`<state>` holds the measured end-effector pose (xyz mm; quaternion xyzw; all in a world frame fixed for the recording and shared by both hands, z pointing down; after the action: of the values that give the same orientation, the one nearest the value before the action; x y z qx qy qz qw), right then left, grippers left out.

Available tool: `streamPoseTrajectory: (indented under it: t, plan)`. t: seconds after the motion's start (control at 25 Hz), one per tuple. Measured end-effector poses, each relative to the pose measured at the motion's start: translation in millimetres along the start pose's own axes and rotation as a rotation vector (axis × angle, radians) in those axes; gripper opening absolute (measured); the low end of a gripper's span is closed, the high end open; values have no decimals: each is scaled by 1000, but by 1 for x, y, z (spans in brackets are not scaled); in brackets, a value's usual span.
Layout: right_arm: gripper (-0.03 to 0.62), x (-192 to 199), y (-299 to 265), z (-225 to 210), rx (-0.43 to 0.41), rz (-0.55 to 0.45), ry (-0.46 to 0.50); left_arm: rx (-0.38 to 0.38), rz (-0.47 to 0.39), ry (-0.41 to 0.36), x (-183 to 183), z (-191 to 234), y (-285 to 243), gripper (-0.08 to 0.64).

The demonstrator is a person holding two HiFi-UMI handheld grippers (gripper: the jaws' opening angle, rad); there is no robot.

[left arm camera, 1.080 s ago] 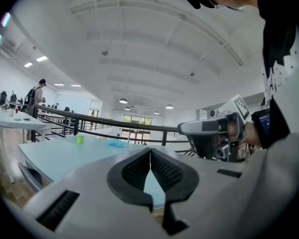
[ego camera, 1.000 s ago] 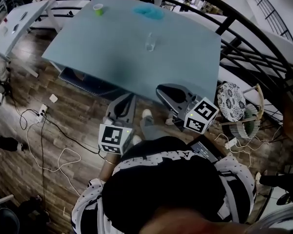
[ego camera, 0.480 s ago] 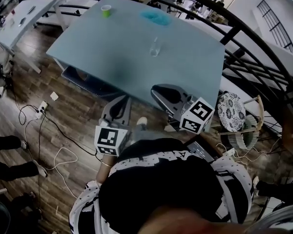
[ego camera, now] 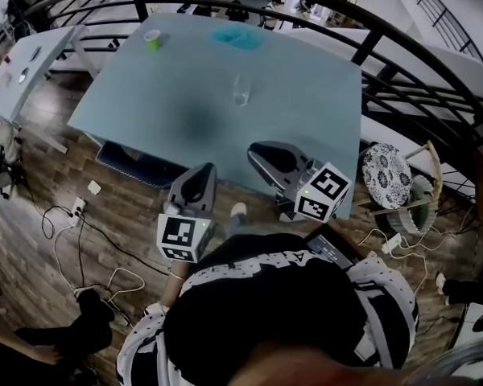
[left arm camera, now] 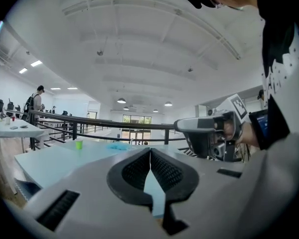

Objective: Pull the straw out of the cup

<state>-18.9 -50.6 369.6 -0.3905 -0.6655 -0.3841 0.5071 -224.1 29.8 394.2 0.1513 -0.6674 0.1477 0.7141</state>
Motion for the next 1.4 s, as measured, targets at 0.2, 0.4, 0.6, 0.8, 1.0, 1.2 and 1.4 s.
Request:
streamPoseTrajectory:
  t: [0.2, 0.4, 0.6, 0.8, 1.0, 1.2, 1.4]
  plan:
    - [38, 3, -3, -6, 15, 7, -7, 22, 3, -5, -1, 5, -10, 14]
    - [38, 2, 1, -13, 44, 15, -11, 36, 7, -4, -2, 5, -16, 14]
    - [38, -6, 0, -22, 76, -18, 16, 59, 20, 0, -1, 7, -26, 13]
    - [38, -5, -3, -30, 96, -39, 16, 50, 31, 7, 2, 15, -31, 14]
    - [38, -4, -10, -38, 102, -39, 18, 51, 38, 6, 3, 22, -37, 13]
    - [38, -7, -17, -48, 113, -48, 35, 65, 32, -18, -1, 27, -48, 14]
    - [38, -15, -26, -64, 112, -53, 42, 63, 33, -30, -6, 36, -66, 14]
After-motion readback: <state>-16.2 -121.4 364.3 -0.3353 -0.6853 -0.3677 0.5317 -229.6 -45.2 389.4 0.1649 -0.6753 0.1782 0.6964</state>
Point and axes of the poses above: the fingertips, and each gripper's own axes: y backward along the fingers, z to its left, x out of its underside, the point moved 10 cm from there along y, backward along the fingers, and after that the axes turned 9 degrees about -z, right-handed, at the moved point
